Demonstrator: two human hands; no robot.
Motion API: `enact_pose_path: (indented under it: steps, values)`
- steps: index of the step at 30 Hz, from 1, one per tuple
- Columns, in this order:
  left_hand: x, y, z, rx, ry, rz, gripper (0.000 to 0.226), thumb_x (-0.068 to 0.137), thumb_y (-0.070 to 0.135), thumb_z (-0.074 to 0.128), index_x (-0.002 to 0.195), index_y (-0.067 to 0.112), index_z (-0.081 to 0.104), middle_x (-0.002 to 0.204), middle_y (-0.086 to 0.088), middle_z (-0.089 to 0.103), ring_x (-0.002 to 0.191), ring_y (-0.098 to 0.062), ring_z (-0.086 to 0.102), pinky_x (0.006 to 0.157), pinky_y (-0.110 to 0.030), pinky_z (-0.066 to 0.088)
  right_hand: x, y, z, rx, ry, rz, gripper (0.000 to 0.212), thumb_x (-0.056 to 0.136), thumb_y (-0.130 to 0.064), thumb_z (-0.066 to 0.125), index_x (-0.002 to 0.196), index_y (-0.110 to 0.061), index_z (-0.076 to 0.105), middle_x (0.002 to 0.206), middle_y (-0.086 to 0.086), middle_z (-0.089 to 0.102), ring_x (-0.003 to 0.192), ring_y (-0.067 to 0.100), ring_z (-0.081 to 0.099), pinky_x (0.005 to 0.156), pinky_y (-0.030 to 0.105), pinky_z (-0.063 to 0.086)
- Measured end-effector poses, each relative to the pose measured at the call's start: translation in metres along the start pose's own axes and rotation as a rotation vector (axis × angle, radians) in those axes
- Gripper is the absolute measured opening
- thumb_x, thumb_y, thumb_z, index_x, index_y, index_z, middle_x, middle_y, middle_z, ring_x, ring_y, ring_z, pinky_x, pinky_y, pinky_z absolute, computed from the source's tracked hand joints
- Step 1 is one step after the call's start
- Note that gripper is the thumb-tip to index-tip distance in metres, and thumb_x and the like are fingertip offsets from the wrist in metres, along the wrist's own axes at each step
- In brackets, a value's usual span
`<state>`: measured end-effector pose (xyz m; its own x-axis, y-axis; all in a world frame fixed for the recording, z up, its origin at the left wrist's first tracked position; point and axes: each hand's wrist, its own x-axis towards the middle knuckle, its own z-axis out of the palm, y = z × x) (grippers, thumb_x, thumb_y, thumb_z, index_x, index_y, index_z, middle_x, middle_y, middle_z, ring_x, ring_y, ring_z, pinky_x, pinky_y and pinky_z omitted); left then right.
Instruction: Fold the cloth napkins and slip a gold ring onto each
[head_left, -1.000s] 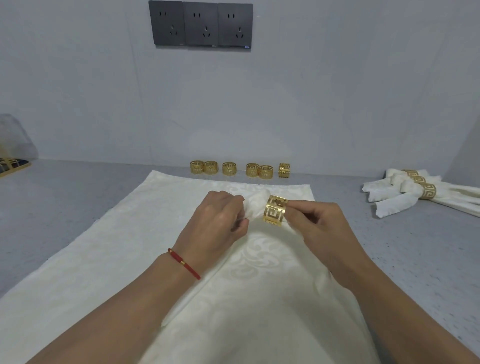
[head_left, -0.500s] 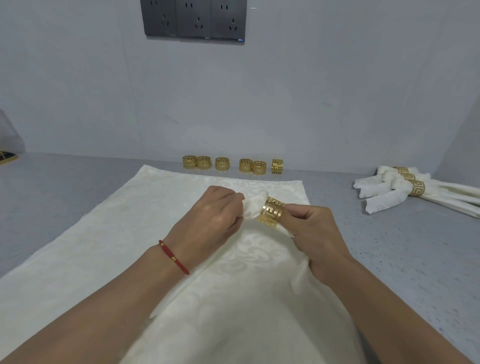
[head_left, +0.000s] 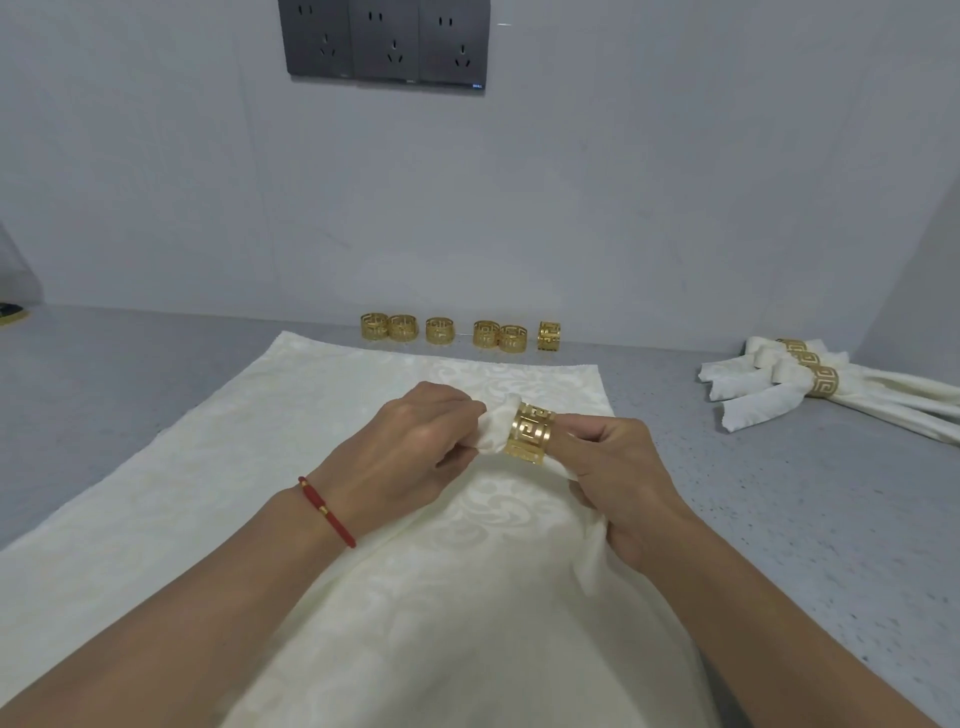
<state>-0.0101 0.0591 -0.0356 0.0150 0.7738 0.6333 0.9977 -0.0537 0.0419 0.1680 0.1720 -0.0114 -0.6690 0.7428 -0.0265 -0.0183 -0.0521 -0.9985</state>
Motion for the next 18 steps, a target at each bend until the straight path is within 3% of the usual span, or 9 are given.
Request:
enact_pose_path:
  steps: [4, 7, 9, 11, 14, 16, 18]
  values:
    - [0.003, -0.001, -0.002, -0.128, 0.015, -0.115, 0.021, 0.082, 0.015, 0.076, 0.086, 0.019, 0.055, 0.09, 0.007, 0.062, 0.08, -0.018, 0.056, 0.068, -0.039, 0.05, 0.005, 0.004, 0.004, 0.025, 0.065, -0.042, 0.012, 0.077, -0.014, 0.086, 0.083, -0.005, 0.082, 0.059, -0.005, 0.059, 0.043, 0.0, 0.052, 0.043, 0.012, 0.041]
    - [0.006, 0.003, -0.008, -0.408, -0.09, -0.31, 0.057, 0.073, 0.041, 0.083, 0.116, 0.034, 0.046, 0.11, 0.025, 0.052, 0.09, -0.005, 0.053, 0.073, -0.022, 0.047, 0.005, 0.005, 0.002, -0.025, 0.015, -0.087, 0.019, 0.076, -0.016, 0.087, 0.085, -0.001, 0.08, 0.059, -0.002, 0.056, 0.046, 0.004, 0.05, 0.048, 0.016, 0.042]
    - [0.007, 0.005, -0.009, -0.498, -0.168, -0.343, 0.077, 0.072, 0.062, 0.075, 0.138, 0.043, 0.04, 0.122, 0.027, 0.053, 0.104, -0.004, 0.051, 0.079, -0.019, 0.041, 0.002, 0.005, 0.004, -0.103, -0.066, -0.111, 0.017, 0.077, -0.019, 0.087, 0.084, -0.006, 0.082, 0.071, 0.004, 0.069, 0.06, 0.012, 0.065, 0.062, 0.025, 0.052]
    - [0.008, 0.007, -0.008, -0.558, -0.204, -0.321, 0.058, 0.079, 0.066, 0.064, 0.131, 0.042, 0.055, 0.119, 0.021, 0.063, 0.111, -0.005, 0.051, 0.084, -0.023, 0.038, -0.002, 0.006, 0.008, -0.138, -0.113, -0.125, 0.005, 0.08, -0.017, 0.085, 0.081, -0.013, 0.083, 0.078, 0.011, 0.077, 0.074, 0.016, 0.074, 0.071, 0.029, 0.058]
    - [0.01, 0.009, -0.011, -0.688, -0.2, -0.347, 0.031, 0.088, 0.047, 0.067, 0.111, 0.027, 0.071, 0.107, 0.013, 0.07, 0.1, -0.01, 0.06, 0.085, -0.036, 0.047, -0.005, 0.005, 0.011, -0.124, -0.114, -0.137, 0.001, 0.08, -0.015, 0.084, 0.079, -0.015, 0.084, 0.077, 0.007, 0.078, 0.073, 0.016, 0.075, 0.067, 0.027, 0.057]
    - [0.011, 0.008, -0.013, -0.814, -0.181, -0.402, 0.027, 0.089, 0.036, 0.07, 0.11, 0.019, 0.071, 0.107, 0.004, 0.071, 0.101, -0.022, 0.063, 0.091, -0.05, 0.051, -0.005, 0.005, 0.012, -0.111, -0.096, -0.144, 0.002, 0.079, -0.018, 0.085, 0.08, -0.017, 0.084, 0.081, 0.006, 0.079, 0.076, 0.016, 0.076, 0.072, 0.029, 0.06]
    - [0.011, 0.006, -0.014, -0.912, -0.164, -0.467, 0.029, 0.088, 0.033, 0.071, 0.111, 0.015, 0.071, 0.111, -0.003, 0.071, 0.107, -0.027, 0.064, 0.097, -0.052, 0.05, -0.006, 0.006, 0.012, -0.077, -0.072, -0.134, 0.001, 0.081, -0.018, 0.083, 0.081, -0.018, 0.084, 0.082, 0.007, 0.079, 0.074, 0.015, 0.075, 0.07, 0.029, 0.059]
